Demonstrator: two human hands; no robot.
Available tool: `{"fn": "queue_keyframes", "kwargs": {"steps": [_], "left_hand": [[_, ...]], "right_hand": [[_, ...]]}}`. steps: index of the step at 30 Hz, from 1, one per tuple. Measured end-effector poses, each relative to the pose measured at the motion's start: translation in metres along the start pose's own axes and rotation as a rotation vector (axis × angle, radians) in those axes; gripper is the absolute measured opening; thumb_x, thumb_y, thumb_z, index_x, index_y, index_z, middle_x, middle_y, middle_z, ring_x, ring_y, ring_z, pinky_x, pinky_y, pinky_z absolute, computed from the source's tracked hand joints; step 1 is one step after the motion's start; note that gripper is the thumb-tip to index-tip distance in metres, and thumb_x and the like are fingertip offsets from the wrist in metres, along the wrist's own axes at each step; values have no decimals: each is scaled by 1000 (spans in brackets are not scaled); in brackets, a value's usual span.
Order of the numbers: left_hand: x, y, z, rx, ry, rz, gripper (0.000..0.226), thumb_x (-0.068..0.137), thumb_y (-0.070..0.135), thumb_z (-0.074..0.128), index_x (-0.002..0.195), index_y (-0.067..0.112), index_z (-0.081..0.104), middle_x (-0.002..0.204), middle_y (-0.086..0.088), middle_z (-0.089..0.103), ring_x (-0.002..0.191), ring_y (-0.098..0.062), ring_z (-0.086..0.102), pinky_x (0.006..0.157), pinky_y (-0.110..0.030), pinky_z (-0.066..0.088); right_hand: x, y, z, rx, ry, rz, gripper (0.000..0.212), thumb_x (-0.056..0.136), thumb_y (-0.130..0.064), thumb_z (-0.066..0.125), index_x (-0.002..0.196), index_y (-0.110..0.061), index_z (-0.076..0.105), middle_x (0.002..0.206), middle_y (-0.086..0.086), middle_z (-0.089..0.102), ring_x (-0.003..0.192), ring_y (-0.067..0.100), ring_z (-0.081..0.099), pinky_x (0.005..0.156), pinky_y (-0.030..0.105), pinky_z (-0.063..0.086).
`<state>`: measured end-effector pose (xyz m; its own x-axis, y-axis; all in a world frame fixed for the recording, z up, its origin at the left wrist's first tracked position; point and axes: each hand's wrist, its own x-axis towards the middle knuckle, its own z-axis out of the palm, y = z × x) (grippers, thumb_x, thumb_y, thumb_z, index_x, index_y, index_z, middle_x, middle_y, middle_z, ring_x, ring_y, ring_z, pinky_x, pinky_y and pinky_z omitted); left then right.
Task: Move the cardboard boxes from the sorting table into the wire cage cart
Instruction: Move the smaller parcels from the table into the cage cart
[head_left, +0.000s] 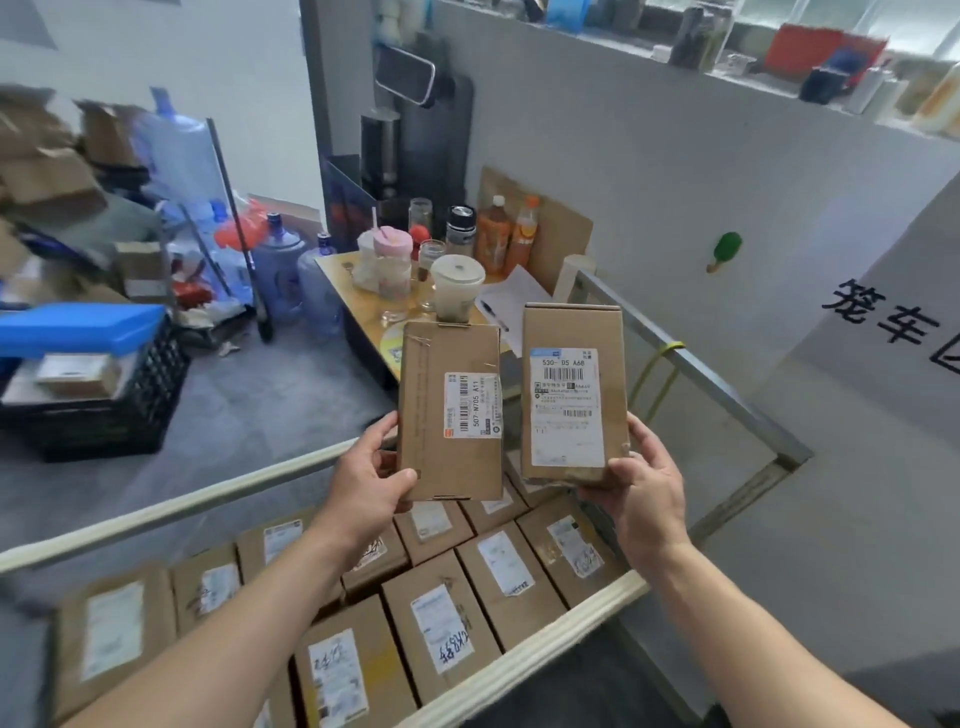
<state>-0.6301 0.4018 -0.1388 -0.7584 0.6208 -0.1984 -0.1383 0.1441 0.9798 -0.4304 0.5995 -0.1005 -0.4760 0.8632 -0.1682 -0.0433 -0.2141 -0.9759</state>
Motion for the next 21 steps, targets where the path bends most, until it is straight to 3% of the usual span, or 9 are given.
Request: {"fn": "queue_keyframes", "kwargs": {"steps": [3,7,10,14,21], "left_hand": [[8,-12,-40,-6,41,-24,72,93,-7,59,148,36,42,104,-4,75,88,-26,73,66,-36,59],[8,-34,-85,15,124,-68,73,93,-7,59,149,35,40,111,-1,73,91,-21,74,76,-45,62],[2,-51,-113,36,178,-110,75,94,-5,60,151,38,36,116,3,72,92,-13,73,73,-33,62],[-5,-75,-142,90,250,-175,75,94,-1,62,151,39,34,119,1,71,101,-15,71,87,-41,60],[-25,-129,-164,64,387,-318,76,93,-4,62,153,32,33,114,0,72,100,-15,71,87,-38,59]], "right_hand": [[7,22,39,-17,-28,40,51,99,4,38,134,-29,55,108,12,75,100,32,73,73,49,61],[10,53,75,-86,-85,103,51,99,3,40,135,-29,55,106,8,76,97,29,74,69,45,61],[14,75,95,-121,-125,149,49,100,2,41,132,-32,55,102,3,77,96,27,74,75,49,62],[24,103,119,-198,-215,189,48,101,0,42,134,-33,54,103,1,77,96,25,74,74,44,62],[42,170,147,-263,-354,335,51,102,1,41,136,-34,52,100,4,77,93,24,75,69,39,60]]}}
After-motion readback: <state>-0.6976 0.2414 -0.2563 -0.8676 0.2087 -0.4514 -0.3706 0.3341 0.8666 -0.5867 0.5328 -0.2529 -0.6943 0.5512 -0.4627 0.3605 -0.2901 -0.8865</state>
